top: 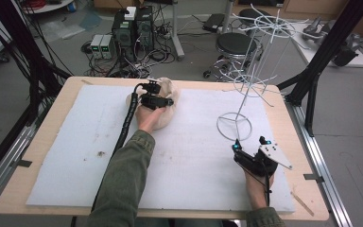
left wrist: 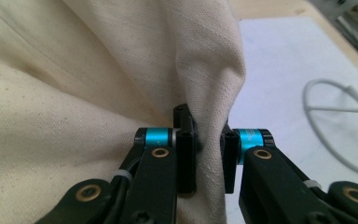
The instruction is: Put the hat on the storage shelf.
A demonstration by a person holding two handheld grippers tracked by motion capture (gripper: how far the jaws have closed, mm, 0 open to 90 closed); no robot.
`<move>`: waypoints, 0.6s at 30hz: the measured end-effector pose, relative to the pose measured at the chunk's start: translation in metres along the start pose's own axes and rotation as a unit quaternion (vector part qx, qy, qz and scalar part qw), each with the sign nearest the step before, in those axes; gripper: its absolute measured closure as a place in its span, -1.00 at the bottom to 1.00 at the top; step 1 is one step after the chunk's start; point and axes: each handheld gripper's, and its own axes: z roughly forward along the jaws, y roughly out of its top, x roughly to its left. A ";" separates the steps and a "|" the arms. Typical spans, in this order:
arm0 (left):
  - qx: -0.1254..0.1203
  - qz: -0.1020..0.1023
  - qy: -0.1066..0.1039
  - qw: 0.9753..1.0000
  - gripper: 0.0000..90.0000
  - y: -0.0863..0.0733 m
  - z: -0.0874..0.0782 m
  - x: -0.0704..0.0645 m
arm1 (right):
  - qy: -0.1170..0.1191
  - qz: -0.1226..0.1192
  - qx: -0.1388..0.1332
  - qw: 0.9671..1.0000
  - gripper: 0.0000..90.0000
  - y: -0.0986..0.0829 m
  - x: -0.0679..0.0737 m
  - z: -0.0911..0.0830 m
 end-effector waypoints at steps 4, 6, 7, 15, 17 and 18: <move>-0.030 0.004 -0.027 0.999 0.83 0.003 -0.015 -0.001 | 0.002 0.000 0.000 1.000 -0.78 0.000 0.001 0.000; -0.044 0.004 -0.041 0.998 0.83 0.005 -0.022 -0.002 | 0.001 -0.001 0.000 1.000 -0.78 0.001 0.001 0.000; -0.051 0.007 -0.047 0.998 0.83 0.006 -0.026 -0.002 | 0.001 -0.001 0.000 1.000 -0.78 0.001 0.001 0.000; -0.093 0.022 -0.078 0.992 0.83 0.012 -0.053 -0.014 | 0.002 0.001 0.002 1.000 -0.78 0.001 0.001 0.000; -0.104 0.025 -0.083 0.991 0.82 0.013 -0.059 -0.016 | 0.002 0.001 0.001 1.000 -0.78 0.001 0.002 0.000; -0.111 0.026 -0.085 0.990 0.82 0.014 -0.062 -0.018 | 0.003 0.000 0.000 1.000 -0.78 0.001 0.002 0.001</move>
